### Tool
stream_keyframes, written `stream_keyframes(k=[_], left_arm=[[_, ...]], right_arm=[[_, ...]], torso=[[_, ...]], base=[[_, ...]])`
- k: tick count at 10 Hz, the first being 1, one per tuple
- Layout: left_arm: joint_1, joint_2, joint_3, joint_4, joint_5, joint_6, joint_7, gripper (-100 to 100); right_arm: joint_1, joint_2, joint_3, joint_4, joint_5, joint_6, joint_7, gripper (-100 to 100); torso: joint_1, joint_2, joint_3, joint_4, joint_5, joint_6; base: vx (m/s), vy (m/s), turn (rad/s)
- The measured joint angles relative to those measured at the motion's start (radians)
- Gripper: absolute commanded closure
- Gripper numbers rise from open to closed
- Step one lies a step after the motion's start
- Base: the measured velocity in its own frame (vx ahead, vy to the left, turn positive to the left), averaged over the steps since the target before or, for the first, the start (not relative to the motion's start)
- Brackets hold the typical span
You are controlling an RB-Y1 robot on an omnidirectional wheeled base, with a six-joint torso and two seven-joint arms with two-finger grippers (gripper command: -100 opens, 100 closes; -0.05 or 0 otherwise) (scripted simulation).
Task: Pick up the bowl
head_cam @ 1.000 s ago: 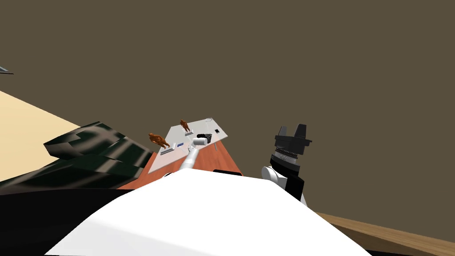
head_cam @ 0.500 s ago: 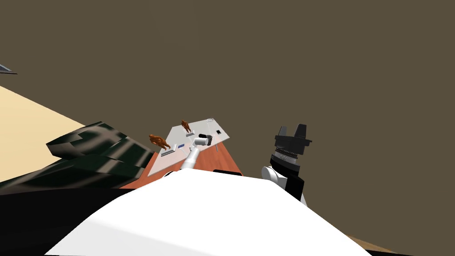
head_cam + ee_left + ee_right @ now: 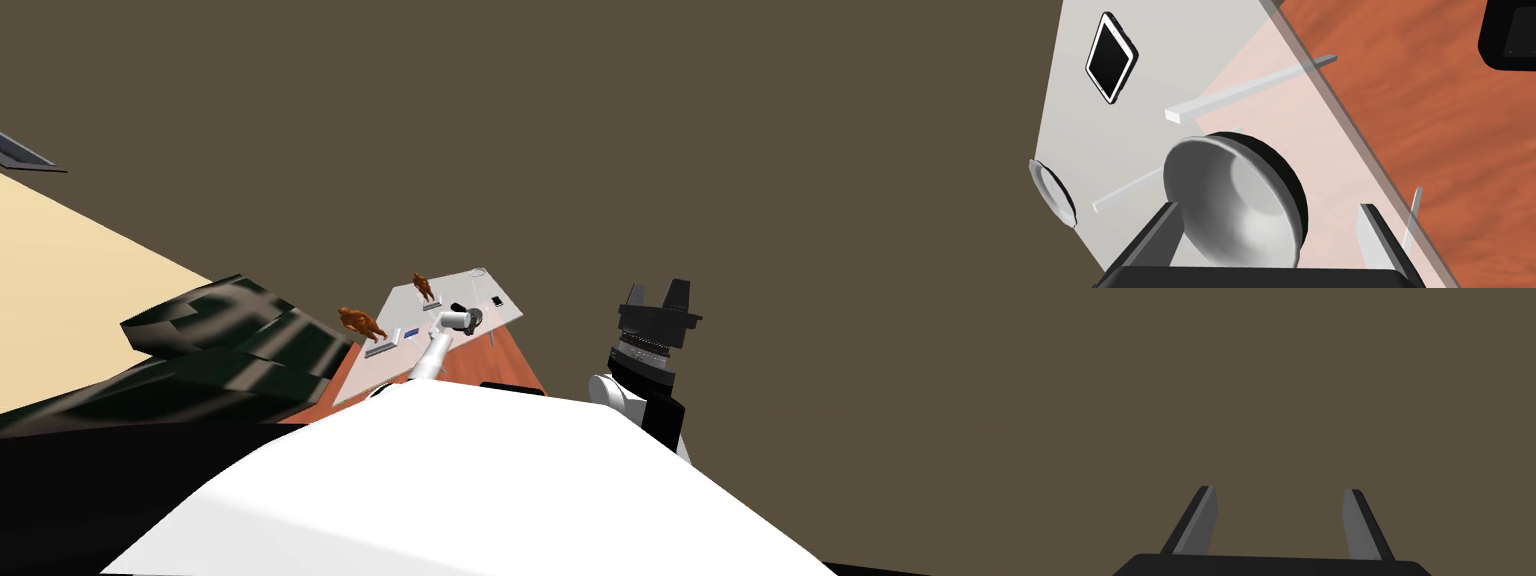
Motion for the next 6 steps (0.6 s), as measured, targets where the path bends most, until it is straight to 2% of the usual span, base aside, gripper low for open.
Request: stream_keyframes(k=[2,3,4,5,6], left_arm=[[-0.011,0.001,-0.005,0.041,-0.015,0.063,0.018,-100],[-0.008,0.005,-0.004,0.064,-0.016,0.08,0.02,-100],[0.003,0.005,-0.007,0.086,-0.021,0.084,0.023,-100],[0.004,0.005,-0.007,0.088,-0.022,0.084,0.024,0],[0.004,0.005,-0.007,0.088,-0.022,0.084,0.023,-100]], right_arm=[[0.0,0.0,0.0,0.0,0.0,0.0,0.0,0],[0.0,0.0,0.0,0.0,0.0,0.0,0.0,0],[0.0,0.0,0.0,0.0,0.0,0.0,0.0,0],[0.0,0.0,0.0,0.0,0.0,0.0,0.0,0],[0.0,0.0,0.0,0.0,0.0,0.0,0.0,0]], torso=[[0.001,-0.002,-0.001,0.0,0.0,0.0],[0.001,-0.002,-0.001,-0.001,0.0,0.0],[0.001,0.0,0.0,0.0,0.0,0.0],[-0.003,0.004,0.002,0.001,0.0,0.0],[-0.005,0.008,0.004,0.002,-0.001,0.001]], base=[[0.178,0.108,0.04],[0.145,0.106,0.039],[0.062,0.048,0.005],[0.013,0.01,-0.002],[0.027,0.005,-0.011]])
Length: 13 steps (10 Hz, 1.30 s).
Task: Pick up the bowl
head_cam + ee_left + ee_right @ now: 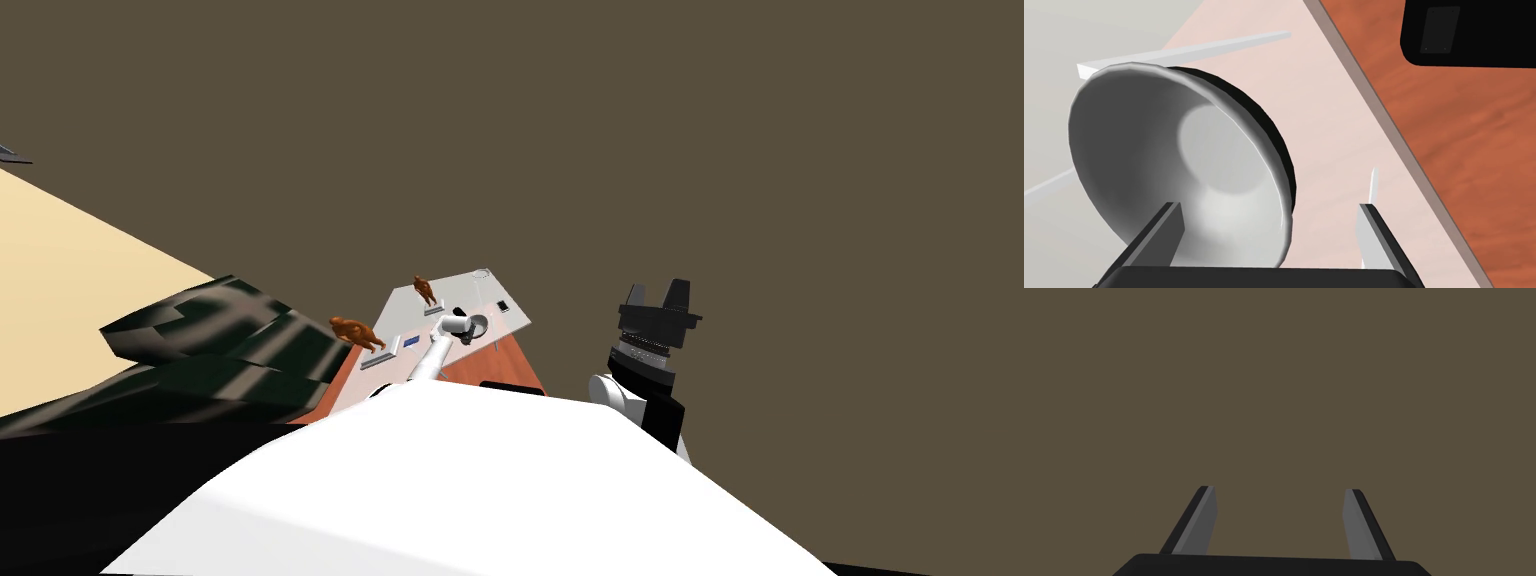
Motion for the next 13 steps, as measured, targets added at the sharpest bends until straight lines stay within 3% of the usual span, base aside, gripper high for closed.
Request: stream_keyframes(k=[4,5,9,10,11,13], left_arm=[[0.005,-0.005,-0.006,0.064,-0.007,-0.07,0.002,-100],[0.005,-0.005,-0.006,0.066,-0.007,-0.074,0.003,100],[0.006,-0.005,-0.005,0.066,-0.006,-0.073,0.004,100],[0.006,-0.005,-0.005,0.066,-0.006,-0.073,0.004,0],[0.006,-0.005,-0.005,0.066,-0.006,-0.073,0.004,100],[0.001,-0.003,-0.003,0.031,-0.004,-0.036,0.003,100]], right_arm=[[0.0,0.0,0.0,0.0,0.0,0.0,0.0,0],[0.0,0.0,0.0,0.0,0.0,0.0,0.0,0],[0.0,0.0,0.0,0.0,0.0,0.0,0.0,0],[0.0,0.0,0.0,0.0,0.0,0.0,0.0,0],[0.0,0.0,0.0,0.0,0.0,0.0,0.0,0],[0.0,0.0,0.0,0.0,0.0,0.0,0.0,0]], torso=[[-0.001,0.001,0.001,0.0,0.0,0.0],[-0.001,0.002,0.001,0.0,0.0,0.0],[-0.002,0.002,0.002,0.001,-0.001,0.001],[-0.002,0.002,0.002,0.001,-0.001,0.001],[-0.002,0.003,0.002,0.001,-0.001,0.001],[-0.003,0.006,0.004,0.002,-0.001,0.001]], base=[[0.025,0.001,-0.007],[0.0,0.0,0.0],[-0.001,0.0,0.003],[0.0,0.0,0.0],[-0.022,-0.004,0.009],[-0.037,-0.002,0.009]])
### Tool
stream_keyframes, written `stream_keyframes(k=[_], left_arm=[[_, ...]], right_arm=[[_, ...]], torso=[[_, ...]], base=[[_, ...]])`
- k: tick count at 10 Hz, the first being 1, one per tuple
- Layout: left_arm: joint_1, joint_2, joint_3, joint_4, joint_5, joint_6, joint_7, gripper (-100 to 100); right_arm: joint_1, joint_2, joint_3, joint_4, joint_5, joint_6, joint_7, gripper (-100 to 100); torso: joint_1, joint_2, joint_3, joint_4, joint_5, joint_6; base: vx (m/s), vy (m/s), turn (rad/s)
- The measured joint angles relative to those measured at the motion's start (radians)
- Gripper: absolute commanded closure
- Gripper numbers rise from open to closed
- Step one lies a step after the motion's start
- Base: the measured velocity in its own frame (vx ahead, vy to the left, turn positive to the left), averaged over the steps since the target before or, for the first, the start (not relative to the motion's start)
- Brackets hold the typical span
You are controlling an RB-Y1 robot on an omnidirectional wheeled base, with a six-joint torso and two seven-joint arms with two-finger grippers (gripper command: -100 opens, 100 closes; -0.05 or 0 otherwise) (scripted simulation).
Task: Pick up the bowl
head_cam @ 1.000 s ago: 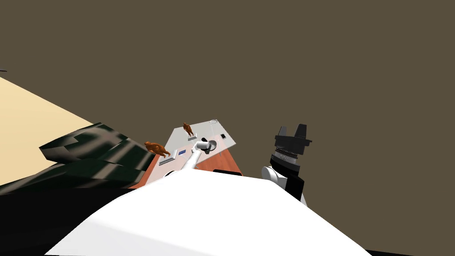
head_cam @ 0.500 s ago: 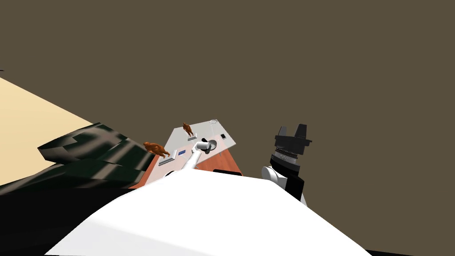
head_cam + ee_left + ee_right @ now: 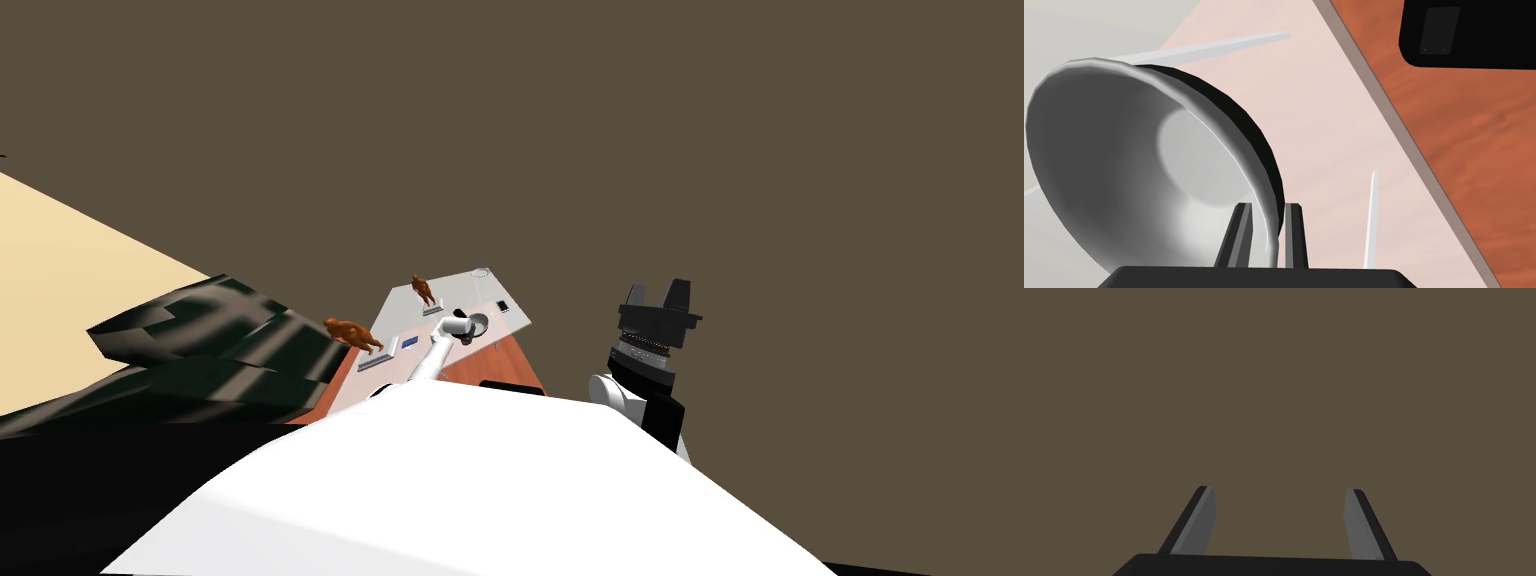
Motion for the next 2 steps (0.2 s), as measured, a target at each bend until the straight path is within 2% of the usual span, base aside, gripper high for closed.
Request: stream_keyframes(k=[1,2], left_arm=[[0.001,0.0,0.001,-0.017,0.001,0.018,-0.001,100],[0.002,0.0,0.001,-0.019,0.001,0.021,-0.001,0]], right_arm=[[0.0,0.0,0.0,0.0,0.0,0.0,0.0,0],[0.0,0.0,0.0,0.0,0.0,0.0,0.0,0]], torso=[[0.0,0.001,0.0,0.0,0.0,0.0],[0.0,0.0,0.0,0.0,0.0,0.0]], base=[[-0.015,0.001,0.003],[0.0,0.0,0.0]])
